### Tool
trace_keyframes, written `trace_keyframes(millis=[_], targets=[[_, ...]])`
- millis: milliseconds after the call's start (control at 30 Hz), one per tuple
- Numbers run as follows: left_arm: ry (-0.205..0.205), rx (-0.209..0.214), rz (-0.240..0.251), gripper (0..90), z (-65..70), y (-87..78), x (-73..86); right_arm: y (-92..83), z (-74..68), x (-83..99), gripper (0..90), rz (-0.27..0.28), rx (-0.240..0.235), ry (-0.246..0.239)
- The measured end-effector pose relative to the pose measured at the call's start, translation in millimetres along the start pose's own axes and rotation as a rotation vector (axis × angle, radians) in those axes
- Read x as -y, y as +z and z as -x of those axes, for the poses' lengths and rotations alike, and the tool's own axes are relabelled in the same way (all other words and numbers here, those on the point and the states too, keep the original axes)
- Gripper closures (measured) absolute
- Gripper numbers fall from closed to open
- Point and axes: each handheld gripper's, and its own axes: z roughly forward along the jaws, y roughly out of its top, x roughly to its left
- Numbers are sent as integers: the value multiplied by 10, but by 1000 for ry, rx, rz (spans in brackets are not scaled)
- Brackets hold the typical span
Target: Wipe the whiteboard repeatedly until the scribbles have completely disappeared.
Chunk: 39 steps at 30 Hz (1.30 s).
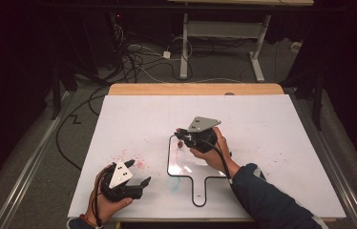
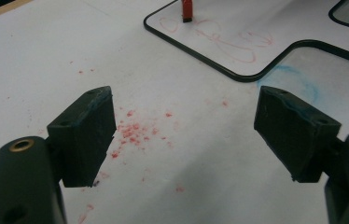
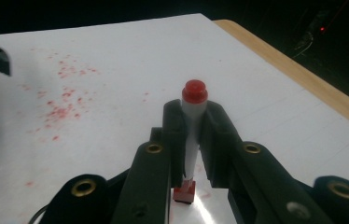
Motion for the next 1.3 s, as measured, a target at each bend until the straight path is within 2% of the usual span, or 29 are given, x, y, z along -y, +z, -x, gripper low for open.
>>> trace_keyframes(millis=[67,167,267,367,467,533,667,767,967,1067,1167,1300], targets=[[-2,2,-4,197,-3,4,2,-64,-46,22,820,3,-34,9],[-2,8,-7,197,3,11,2,-134,-127,39,820,-3,-69,-6],[-1,4,-3,197,18,19,-10,-134,-160,26,821,-6,-68,-37],[4,9,-4,197,28,29,-17,-54,-70,14,821,-2,-20,-66],[6,15,-11,197,22,39,-16,29,96,7,821,0,21,-33],[8,16,-12,197,17,45,-14,69,165,-2,821,-5,47,-33],[2,20,-9,197,4,44,-8,99,189,-1,821,3,50,-19],[3,21,-3,197,8,29,-10,63,125,-8,821,5,-7,2],[6,22,-4,197,14,30,-14,-94,-191,37,820,25,-113,-44],[9,23,-7,197,16,33,-18,-137,-303,41,821,30,-140,-89],[11,26,-6,198,26,37,-24,-95,-256,43,821,41,-116,-108],[11,28,-5,197,25,37,-21,5,-71,48,820,50,-40,-88]])
